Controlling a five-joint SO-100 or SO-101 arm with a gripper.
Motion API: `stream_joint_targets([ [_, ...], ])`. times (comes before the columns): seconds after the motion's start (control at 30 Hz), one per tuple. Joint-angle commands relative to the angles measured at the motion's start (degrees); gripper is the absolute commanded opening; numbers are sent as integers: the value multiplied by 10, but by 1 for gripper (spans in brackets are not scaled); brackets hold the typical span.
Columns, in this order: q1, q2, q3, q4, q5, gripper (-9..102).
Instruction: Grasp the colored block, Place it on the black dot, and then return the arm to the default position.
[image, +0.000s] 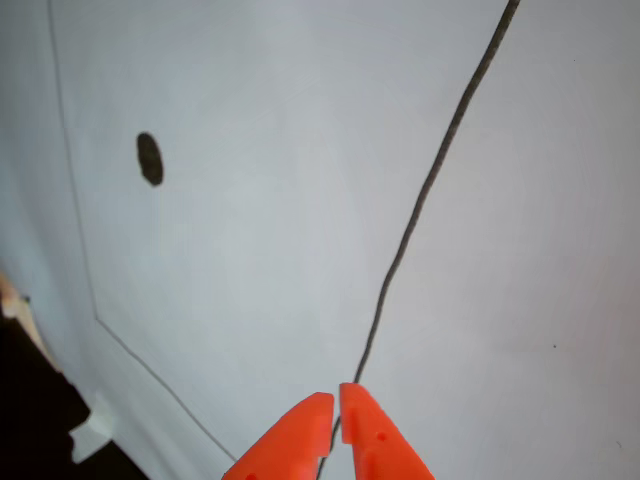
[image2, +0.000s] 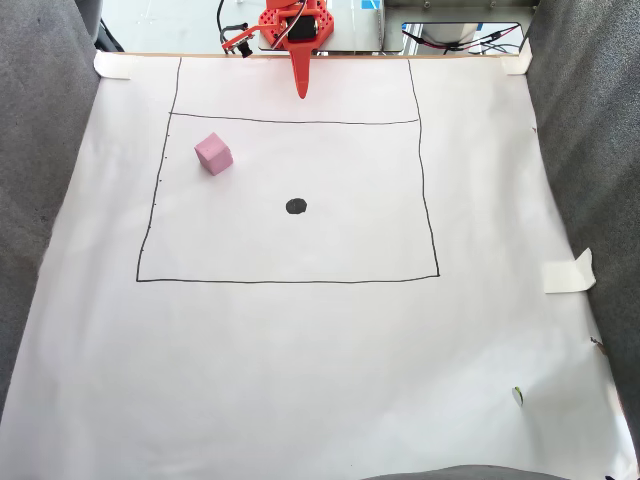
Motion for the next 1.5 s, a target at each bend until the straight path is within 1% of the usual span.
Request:
stream_joint_targets([
  [0.0, 2, 4, -4, 1, 4, 0],
  [0.47, 3, 4, -4, -6, 11, 0],
  [0.57, 11, 1, -54, 10, 34, 0],
  [0.67, 35, -79, -139, 10, 60, 0],
  [0.83, 81, -290, -264, -33, 100, 0],
  [1.03, 160, -506, -435, -6, 179, 0],
  [1.27, 256, -686, -562, -28, 204, 0],
  [1.3, 266, -707, -583, -24, 207, 0],
  [1.47, 310, -812, -705, 52, 225, 0],
])
